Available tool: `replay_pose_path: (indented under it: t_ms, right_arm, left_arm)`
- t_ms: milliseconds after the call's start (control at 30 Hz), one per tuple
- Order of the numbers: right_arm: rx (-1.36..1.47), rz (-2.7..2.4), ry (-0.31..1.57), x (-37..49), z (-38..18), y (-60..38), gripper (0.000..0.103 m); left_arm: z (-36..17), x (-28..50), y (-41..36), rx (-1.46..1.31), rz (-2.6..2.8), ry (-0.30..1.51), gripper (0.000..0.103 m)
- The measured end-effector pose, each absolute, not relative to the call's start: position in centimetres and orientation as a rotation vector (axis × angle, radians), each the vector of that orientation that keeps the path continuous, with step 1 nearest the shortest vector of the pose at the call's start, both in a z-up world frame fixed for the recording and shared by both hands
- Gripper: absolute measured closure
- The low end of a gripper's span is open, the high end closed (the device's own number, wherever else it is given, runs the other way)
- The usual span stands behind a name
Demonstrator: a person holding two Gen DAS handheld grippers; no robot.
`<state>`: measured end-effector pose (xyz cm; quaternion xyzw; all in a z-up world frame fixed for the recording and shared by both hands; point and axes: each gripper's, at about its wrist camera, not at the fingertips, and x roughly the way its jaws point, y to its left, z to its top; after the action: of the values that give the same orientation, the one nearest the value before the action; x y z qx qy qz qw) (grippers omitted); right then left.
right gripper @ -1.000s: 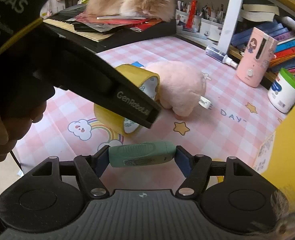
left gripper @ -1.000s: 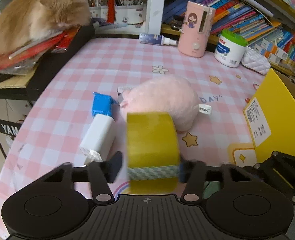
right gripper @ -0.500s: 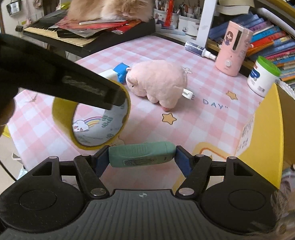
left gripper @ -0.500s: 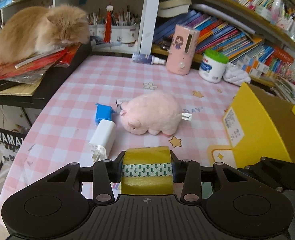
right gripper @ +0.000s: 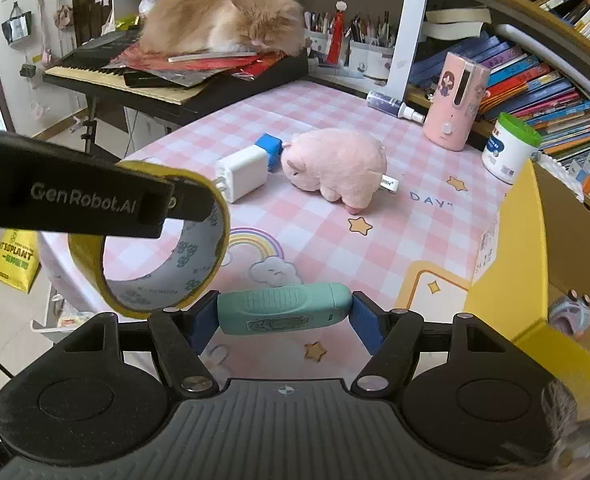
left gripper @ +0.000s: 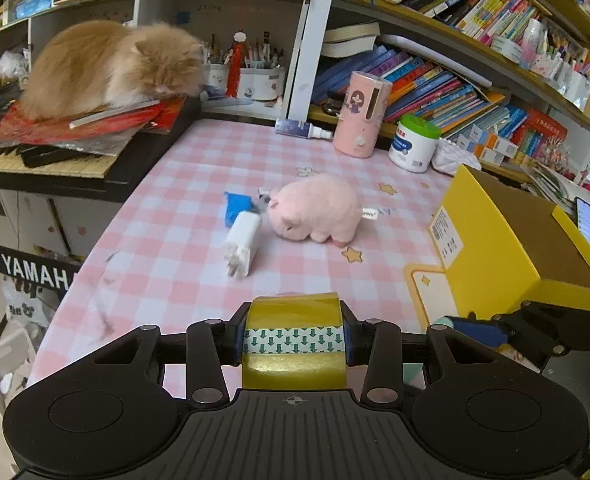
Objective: Organize objects
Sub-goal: 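Carry the eraser and tape with both grippers toward the yellow box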
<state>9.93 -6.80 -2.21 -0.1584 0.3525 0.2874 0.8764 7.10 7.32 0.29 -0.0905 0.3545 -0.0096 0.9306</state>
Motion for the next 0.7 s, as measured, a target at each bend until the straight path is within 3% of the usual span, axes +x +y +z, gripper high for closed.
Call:
replay_pose_path:
  t_ms: [700]
  right_arm:
    - [-0.238, 0.41, 0.726, 1.1, -0.4, -8.8, 0.036]
  left_arm:
    - [0.7, -0.8, 6.6, -0.156, -0.136, 0.72, 0.063]
